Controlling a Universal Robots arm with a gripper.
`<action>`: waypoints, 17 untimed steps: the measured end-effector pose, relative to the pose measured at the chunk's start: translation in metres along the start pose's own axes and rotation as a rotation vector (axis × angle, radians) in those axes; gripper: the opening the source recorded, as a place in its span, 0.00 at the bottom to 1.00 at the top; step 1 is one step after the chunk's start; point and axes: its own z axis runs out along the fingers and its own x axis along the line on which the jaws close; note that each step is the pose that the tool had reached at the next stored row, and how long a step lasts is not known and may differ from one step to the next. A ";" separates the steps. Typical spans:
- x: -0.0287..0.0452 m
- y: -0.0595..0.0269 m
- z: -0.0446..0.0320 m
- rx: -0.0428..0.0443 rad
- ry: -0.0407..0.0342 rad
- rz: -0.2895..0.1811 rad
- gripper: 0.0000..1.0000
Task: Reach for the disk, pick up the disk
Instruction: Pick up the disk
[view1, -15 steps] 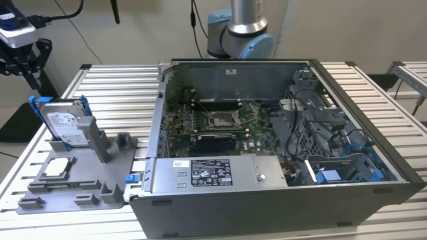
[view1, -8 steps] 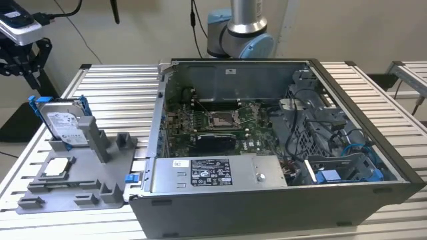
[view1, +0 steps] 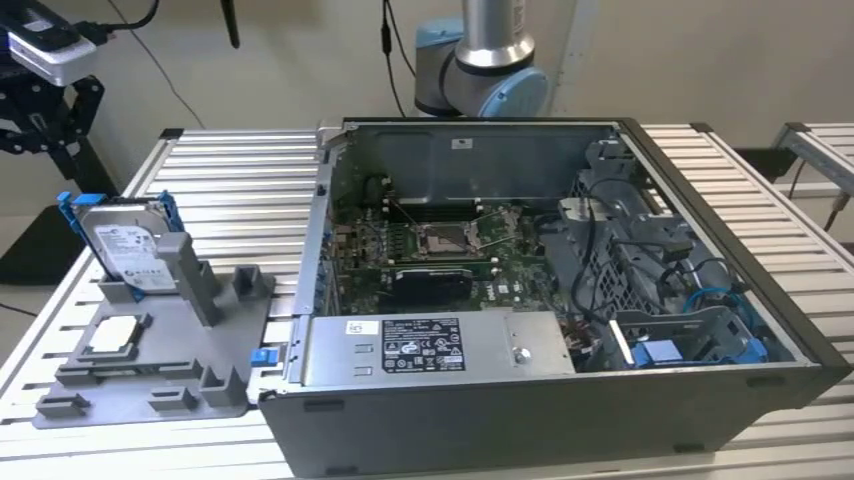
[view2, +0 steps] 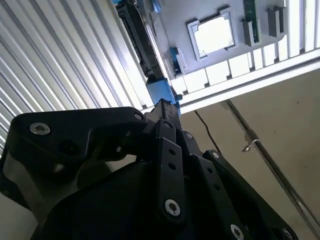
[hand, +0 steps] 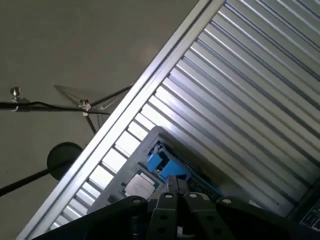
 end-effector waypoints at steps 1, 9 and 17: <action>0.0000 0.0001 0.0000 0.0000 0.0006 -0.018 0.00; 0.0000 0.0001 0.0000 0.0023 0.0032 -0.165 0.00; 0.0000 0.0001 0.0000 0.0134 -0.0034 -0.317 0.00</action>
